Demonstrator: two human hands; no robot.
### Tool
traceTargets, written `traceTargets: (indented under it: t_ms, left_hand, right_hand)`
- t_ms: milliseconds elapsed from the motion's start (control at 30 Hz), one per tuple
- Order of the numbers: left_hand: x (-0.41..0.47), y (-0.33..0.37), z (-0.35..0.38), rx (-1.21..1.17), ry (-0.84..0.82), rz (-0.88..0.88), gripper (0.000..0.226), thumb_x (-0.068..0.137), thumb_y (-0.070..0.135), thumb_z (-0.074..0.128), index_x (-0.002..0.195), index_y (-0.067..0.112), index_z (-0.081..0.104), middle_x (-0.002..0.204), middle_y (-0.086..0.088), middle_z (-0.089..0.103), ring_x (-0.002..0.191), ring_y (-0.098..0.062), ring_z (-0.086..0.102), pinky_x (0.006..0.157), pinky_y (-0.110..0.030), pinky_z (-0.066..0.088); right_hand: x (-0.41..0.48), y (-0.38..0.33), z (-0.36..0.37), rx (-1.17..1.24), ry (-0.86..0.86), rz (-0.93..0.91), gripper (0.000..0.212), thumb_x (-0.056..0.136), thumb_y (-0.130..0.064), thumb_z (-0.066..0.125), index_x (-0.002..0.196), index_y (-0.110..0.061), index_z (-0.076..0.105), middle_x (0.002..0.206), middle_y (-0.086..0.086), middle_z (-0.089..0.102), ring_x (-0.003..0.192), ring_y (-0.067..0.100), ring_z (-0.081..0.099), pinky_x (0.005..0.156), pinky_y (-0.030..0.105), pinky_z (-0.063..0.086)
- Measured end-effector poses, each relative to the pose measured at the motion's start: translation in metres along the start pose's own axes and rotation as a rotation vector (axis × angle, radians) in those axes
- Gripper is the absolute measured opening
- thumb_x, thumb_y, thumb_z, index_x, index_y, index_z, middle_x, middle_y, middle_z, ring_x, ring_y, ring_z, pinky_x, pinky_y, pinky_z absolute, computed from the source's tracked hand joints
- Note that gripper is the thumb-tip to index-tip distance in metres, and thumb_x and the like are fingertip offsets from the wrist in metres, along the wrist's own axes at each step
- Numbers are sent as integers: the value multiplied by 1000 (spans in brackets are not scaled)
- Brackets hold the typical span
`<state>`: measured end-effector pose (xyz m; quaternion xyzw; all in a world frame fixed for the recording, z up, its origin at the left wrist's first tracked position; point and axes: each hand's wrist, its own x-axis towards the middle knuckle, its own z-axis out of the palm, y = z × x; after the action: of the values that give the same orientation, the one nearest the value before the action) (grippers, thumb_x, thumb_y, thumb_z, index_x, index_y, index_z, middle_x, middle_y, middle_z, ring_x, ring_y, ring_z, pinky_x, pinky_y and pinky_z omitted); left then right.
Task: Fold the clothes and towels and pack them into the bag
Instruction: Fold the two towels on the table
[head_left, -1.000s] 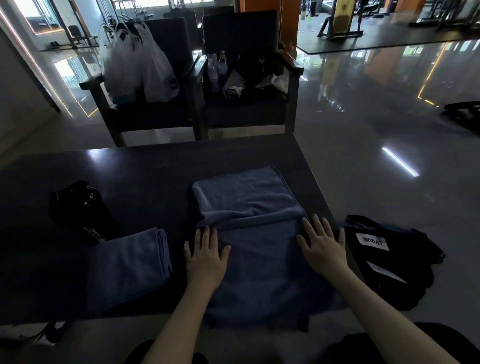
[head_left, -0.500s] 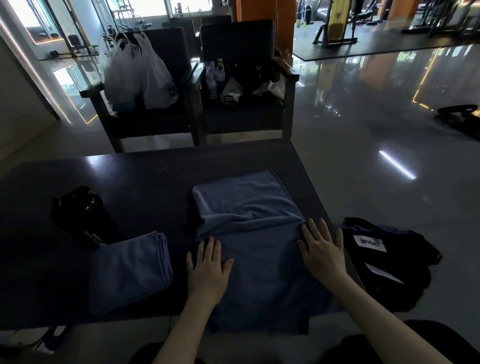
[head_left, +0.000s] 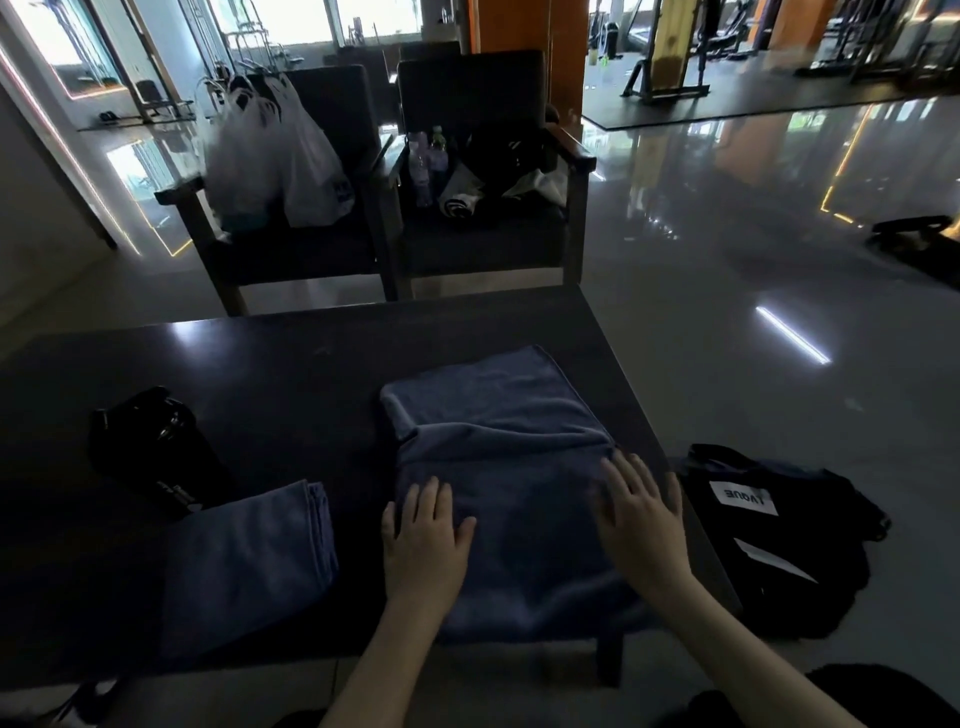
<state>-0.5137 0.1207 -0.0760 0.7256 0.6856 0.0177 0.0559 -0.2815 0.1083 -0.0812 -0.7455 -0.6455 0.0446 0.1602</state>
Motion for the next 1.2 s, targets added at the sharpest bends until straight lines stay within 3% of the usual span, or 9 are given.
traceTargets:
  t_ms: [133,200,333,567,667,733,833,1033,1200]
  left_hand:
    - [-7,-5,11,-49,-64,16,64,99,52,21,153,22,6,161,4,-3,148,-15,-5,118,-44,0]
    - [-1,-7,9,-53,-83,23,64,99,52,21,153,21,5,161,2,-4,148,-16,-6,118,-44,0]
    - [3,-9,-3,-109,-100,23,60,101,48,23,152,20,13,161,2,1,148,-17,-3,118,-43,1]
    - [-24,-41,0,-119,-126,2,56,102,44,25,152,22,13,160,8,1,147,-17,1,118,-41,5]
    - [-29,-39,-1,-179,-8,-59,51,101,41,32,146,17,29,155,-3,21,141,-21,20,112,-36,24]
    - [-34,-37,-5,-172,108,-96,40,100,36,38,132,15,46,137,-6,43,125,-22,39,97,-31,38]
    - [-42,-36,-7,-140,120,-81,35,99,36,39,128,17,49,125,-2,48,115,-19,44,89,-30,40]
    - [-51,-41,-5,-244,30,-53,45,100,31,39,142,15,36,138,-1,38,128,-19,35,100,-31,38]
    - [-70,-40,-11,-336,61,-137,28,97,36,45,114,13,48,123,-3,45,114,-19,43,90,-30,41]
  right_hand:
    - [-15,7,7,-102,-210,-35,64,95,-55,11,151,-24,11,159,-7,2,147,12,-2,117,43,-5]
    - [-9,8,8,-114,-207,-33,76,86,-60,-2,152,-24,7,159,-7,0,146,12,-4,117,43,-6]
    - [0,8,9,-120,-230,-32,65,95,-54,11,152,-23,5,160,-7,-1,146,12,-5,117,43,-5]
    - [-2,8,9,-120,-213,-22,76,84,-57,0,152,-24,7,160,-7,1,147,12,-3,116,44,-5]
    - [-5,7,5,-164,-211,-17,64,95,-52,10,152,-22,9,160,-5,2,147,15,-1,116,48,-5]
    - [-8,4,4,-173,-138,-30,62,97,-49,14,150,-17,21,159,1,12,147,20,9,115,52,-1]
    - [-19,2,5,-105,-34,-72,65,90,-51,18,140,-16,43,151,5,35,140,23,31,114,54,11]
    - [-34,9,7,-140,-170,-79,90,72,-61,-9,147,-26,27,157,-6,18,146,14,12,116,49,4]
    - [-49,0,-5,-155,-168,-115,70,89,-64,17,142,-23,39,155,0,26,143,18,21,115,50,6]
